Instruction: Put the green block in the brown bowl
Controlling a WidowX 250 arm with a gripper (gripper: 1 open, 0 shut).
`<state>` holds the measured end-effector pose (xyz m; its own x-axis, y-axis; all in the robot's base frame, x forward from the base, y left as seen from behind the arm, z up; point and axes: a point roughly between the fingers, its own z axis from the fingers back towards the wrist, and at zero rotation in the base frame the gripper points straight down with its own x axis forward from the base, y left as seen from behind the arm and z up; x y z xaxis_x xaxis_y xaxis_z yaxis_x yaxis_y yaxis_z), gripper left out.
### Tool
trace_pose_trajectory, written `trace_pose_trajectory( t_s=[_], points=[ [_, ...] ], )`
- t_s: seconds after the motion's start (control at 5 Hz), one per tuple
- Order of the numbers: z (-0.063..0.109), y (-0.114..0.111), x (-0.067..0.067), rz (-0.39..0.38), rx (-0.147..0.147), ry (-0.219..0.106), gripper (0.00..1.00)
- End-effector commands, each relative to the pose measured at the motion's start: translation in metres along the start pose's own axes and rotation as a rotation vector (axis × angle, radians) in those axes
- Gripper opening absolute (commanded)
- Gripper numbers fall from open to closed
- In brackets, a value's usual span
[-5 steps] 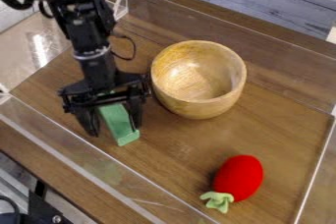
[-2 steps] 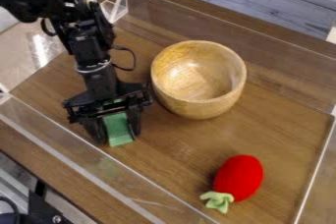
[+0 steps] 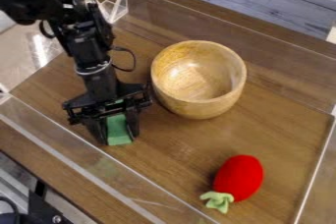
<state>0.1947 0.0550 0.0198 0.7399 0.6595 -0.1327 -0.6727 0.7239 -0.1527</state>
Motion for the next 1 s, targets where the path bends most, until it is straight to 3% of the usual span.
trace_pose_trajectory(
  t_s=[0.0, 0.8],
  points=[
    [0.007, -0.005, -0.002, -0.017, -0.014, -0.026, 0.0],
    [0.015, -0.013, -0.013, -0.061, -0.039, -0.05, 0.0]
  ],
)
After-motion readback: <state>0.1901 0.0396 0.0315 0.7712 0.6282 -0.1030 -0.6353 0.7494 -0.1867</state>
